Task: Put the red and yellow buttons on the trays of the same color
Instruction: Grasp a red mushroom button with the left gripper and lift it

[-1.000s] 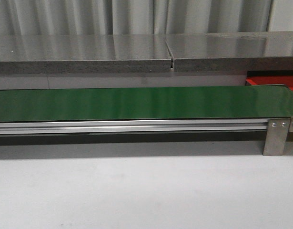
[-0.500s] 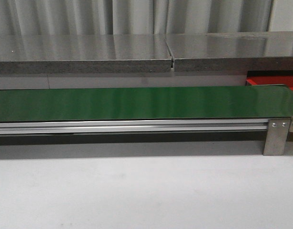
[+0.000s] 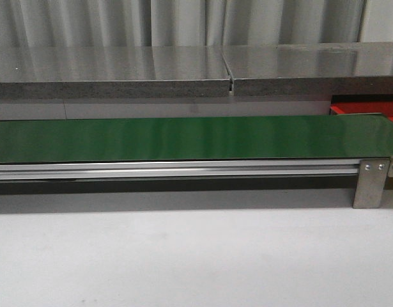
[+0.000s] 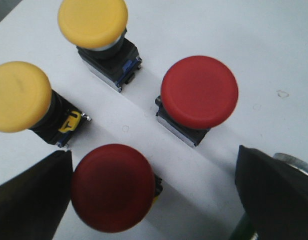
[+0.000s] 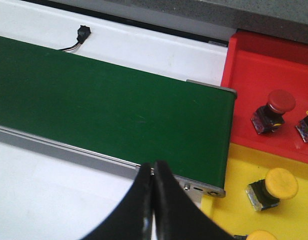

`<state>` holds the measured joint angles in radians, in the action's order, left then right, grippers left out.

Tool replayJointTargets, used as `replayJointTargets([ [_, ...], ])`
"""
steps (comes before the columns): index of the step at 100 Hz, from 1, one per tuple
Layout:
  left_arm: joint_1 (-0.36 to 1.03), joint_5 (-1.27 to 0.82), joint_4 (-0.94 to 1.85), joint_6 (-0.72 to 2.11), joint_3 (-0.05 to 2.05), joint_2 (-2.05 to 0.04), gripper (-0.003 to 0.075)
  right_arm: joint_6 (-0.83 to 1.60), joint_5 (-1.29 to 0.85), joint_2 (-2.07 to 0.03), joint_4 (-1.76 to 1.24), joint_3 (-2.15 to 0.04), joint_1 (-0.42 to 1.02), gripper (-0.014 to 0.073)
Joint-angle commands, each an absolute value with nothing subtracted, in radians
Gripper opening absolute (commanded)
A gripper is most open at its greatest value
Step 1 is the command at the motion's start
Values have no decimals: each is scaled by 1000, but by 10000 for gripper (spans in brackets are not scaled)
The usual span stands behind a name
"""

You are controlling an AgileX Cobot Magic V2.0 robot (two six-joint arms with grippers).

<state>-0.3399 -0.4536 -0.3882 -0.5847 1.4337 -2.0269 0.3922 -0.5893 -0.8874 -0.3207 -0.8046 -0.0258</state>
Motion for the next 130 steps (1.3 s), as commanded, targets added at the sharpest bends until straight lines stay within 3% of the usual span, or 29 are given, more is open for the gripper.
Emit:
replayJointTargets([
  [1, -335, -417, -402, -588, 1464, -1974, 604, 402, -526, -876, -326, -830, -24, -69],
  [11, -335, -417, -409, -588, 1464, -1974, 519, 402, -526, -876, -326, -830, -24, -69],
  [34, -341, -431, -421, -588, 1464, -1974, 154, 402, -526, -876, -326, -830, -24, -69],
  [48, -354, -435, -425, -588, 1464, -1974, 11, 402, -526, -876, -326, -830, -24, -69],
  [82, -367, -460, -423, -588, 1465, -1935, -19, 402, -526, -876, -326, -830, -24, -69],
  [130, -342, -562, -383, -539, 1465, -1701, -19, 402, -526, -876, -326, -830, -24, -69],
])
